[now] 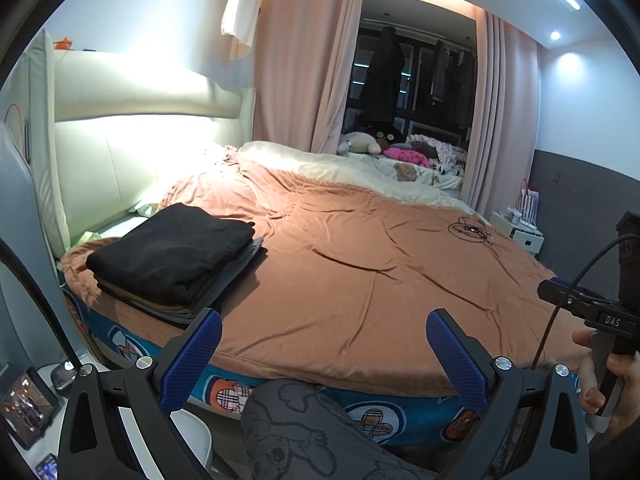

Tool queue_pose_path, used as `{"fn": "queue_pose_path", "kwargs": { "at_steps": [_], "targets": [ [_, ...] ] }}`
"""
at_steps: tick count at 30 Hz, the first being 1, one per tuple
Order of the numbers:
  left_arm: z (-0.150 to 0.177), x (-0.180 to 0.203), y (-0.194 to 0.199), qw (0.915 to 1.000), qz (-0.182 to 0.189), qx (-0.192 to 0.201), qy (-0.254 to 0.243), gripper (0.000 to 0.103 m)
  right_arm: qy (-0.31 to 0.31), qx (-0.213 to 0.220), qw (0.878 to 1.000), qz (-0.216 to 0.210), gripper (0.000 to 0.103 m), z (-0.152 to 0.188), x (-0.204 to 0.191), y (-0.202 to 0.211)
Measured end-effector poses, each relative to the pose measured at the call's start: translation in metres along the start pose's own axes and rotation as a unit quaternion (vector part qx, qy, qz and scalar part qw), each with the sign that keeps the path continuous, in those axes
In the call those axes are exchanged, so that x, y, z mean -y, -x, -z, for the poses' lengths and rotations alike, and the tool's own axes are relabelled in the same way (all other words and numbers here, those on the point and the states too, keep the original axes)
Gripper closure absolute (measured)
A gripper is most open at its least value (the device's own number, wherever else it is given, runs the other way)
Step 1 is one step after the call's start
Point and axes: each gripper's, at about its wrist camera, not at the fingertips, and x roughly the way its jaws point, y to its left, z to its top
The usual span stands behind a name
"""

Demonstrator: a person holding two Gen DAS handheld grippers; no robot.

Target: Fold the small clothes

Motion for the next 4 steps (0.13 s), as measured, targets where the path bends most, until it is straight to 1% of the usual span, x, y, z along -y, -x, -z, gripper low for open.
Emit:
{"fn": "queue_pose_path", "kwargs": {
  "at_steps": [4],
  "targets": [
    [0.0005,-0.0041,0.0024,1.0000,0.000,0.001,0.000,0.000,-0.002,-0.006,1.000,0.002,0.000,0.0001,0.0022,-0.0035]
  ]
}}
